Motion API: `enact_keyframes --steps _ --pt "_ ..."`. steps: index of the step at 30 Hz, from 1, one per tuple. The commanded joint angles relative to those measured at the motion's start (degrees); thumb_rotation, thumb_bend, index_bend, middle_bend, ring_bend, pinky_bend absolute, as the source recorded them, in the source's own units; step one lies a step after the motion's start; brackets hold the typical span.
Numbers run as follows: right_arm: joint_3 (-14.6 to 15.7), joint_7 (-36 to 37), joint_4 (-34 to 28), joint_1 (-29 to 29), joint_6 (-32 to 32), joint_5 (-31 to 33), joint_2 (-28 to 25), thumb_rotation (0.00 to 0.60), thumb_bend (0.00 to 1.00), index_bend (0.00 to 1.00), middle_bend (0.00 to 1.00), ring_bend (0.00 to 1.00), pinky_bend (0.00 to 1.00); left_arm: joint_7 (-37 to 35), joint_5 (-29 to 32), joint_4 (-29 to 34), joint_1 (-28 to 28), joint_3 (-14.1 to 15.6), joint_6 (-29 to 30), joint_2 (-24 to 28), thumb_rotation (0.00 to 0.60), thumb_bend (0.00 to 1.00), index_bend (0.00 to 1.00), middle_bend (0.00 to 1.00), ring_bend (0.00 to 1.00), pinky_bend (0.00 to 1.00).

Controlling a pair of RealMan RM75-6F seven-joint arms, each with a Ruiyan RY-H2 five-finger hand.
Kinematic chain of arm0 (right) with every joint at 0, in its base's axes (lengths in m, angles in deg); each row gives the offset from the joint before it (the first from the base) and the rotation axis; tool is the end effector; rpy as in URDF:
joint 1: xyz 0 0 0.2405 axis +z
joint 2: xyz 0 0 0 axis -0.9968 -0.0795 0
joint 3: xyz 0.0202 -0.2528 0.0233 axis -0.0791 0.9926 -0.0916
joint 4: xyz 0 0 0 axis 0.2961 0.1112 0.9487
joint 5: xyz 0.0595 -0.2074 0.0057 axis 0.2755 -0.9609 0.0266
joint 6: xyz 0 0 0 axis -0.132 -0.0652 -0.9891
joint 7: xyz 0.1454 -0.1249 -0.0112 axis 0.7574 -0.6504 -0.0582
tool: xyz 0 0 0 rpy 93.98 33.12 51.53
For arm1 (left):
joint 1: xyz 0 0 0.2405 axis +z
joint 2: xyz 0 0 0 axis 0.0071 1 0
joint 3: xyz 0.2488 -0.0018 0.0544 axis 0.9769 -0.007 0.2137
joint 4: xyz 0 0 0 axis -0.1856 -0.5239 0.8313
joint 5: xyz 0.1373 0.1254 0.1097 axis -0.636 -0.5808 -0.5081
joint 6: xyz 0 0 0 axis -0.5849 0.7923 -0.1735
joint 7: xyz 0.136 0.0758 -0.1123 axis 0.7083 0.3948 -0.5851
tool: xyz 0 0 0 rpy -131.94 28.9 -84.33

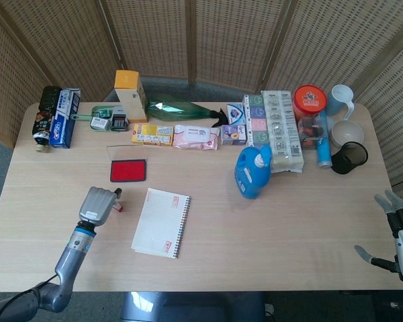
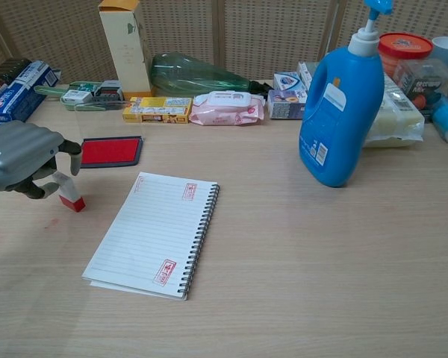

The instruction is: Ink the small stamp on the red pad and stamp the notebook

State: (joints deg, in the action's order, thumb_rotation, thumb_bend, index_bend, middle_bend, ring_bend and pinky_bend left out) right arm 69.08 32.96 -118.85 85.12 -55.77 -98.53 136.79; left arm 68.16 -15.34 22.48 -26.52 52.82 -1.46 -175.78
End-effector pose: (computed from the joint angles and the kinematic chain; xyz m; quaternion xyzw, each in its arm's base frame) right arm -0.2783 -0.2019 0.2047 0.5429 -0.4275 0.4477 0.5676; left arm -0.2403 0.3413 -0.0510 -0.7464 -0.2648 -0.2913 0.5366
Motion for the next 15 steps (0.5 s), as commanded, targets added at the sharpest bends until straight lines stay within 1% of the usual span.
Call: enact_keyframes --steps 1,15 --pt "-0.02 -0.08 -0.01 0.02 0.02 0.06 0.04 0.572 0.00 0.06 0.00 0.00 0.00 0.19 0.05 0.09 0.03 0.15 0.07 0.09 0.600 0.34 0.53 1.00 1.00 1.00" --pt "0.01 -0.61 -0.28 0.08 0.19 0.19 0.10 0.566 0.00 0.06 0.00 0.00 0.00 1.82 0.11 1.18 -0.38 0.40 0.44 0.83 0.600 0.35 0.59 1.00 1.00 1.00"
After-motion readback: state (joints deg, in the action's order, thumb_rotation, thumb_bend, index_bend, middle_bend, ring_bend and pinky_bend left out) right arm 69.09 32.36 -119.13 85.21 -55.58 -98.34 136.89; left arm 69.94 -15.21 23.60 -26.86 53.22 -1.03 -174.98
